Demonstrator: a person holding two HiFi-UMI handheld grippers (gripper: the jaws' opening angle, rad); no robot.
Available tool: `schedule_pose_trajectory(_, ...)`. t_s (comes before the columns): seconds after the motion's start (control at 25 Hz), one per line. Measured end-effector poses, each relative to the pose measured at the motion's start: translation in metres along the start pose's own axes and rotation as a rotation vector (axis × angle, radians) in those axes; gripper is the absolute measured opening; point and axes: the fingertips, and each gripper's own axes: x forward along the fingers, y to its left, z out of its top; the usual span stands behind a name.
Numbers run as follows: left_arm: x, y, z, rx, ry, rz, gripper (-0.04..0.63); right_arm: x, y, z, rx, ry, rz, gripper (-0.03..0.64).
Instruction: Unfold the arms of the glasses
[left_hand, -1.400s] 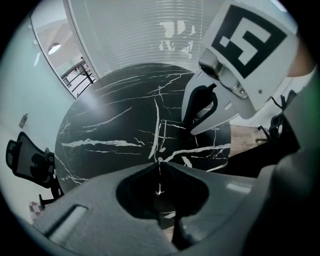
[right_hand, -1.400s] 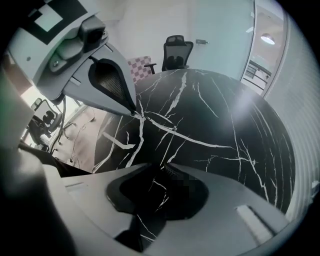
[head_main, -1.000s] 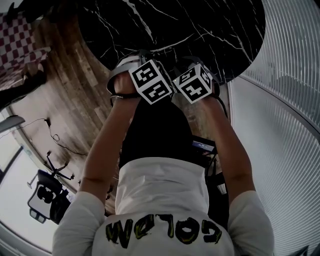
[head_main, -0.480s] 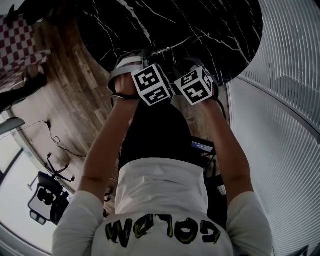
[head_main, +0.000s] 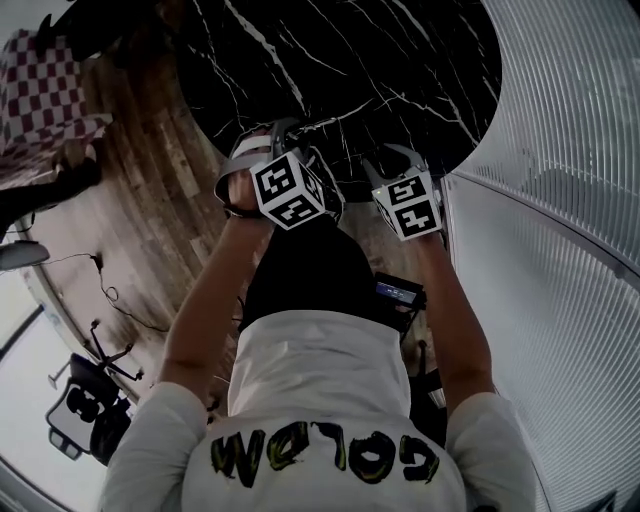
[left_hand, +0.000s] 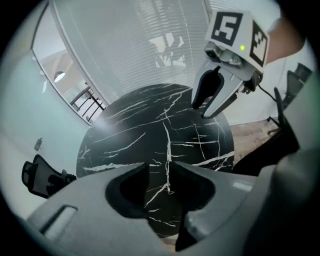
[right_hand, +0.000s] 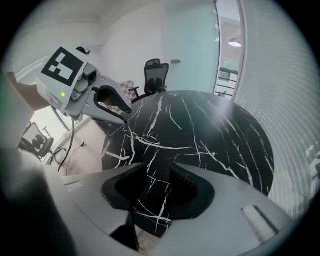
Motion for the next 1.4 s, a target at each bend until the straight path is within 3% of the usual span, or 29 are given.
schedule_pose_trajectory(0.2, -0.056, 0.011, 0.014, -0.132, -0.096, -0.001, 0.126, -0.057, -0.004, 0.021, 0.018, -0.076, -0.042, 0.146)
schedule_pose_trajectory(0.4, -0.118, 0.003, 0.023, -0.398, -0.241, -0.116, 0.114, -0.119, 0.005, 0.044, 0.025, -0.167, -0.074, 0.143)
schedule_pose_trajectory(0.48, -0.140, 0.004, 0.026, -0.468, -0.289, -0.126, 0.106, -0.145, 0.006, 0.057, 0.014, -0.216, -0.096, 0.141)
schedule_pose_trajectory(0.6, -0.179, 0.015, 0.036, -0.514, -0.374, -0.096, 0.090, -0.182, 0.008, 0.083, 0.026, -0.295, -0.117, 0.135)
schedule_pose_trajectory(0.72, -0.225, 0.024, 0.061, -0.579, -0.554, -0.114, 0.023, -0.218, 0.020, 0.113, 0.056, -0.381, -0.103, 0.129)
schedule_pose_trajectory(0.8, -0.251, 0.026, 0.075, -0.610, -0.644, -0.132, 0.012, -0.239, 0.032, 0.133, 0.060, -0.443, -0.093, 0.117)
schedule_pose_trajectory(1.2, -0.346, 0.042, 0.132, -0.654, -0.909, -0.081, 0.005, -0.323, 0.106, 0.217, 0.012, -0.734, 0.017, 0.006)
schedule_pose_trajectory(1.4, -0.378, 0.052, 0.150, -0.694, -1.014, -0.059, 0.005, -0.349, 0.123, 0.238, -0.008, -0.813, 0.052, 0.003)
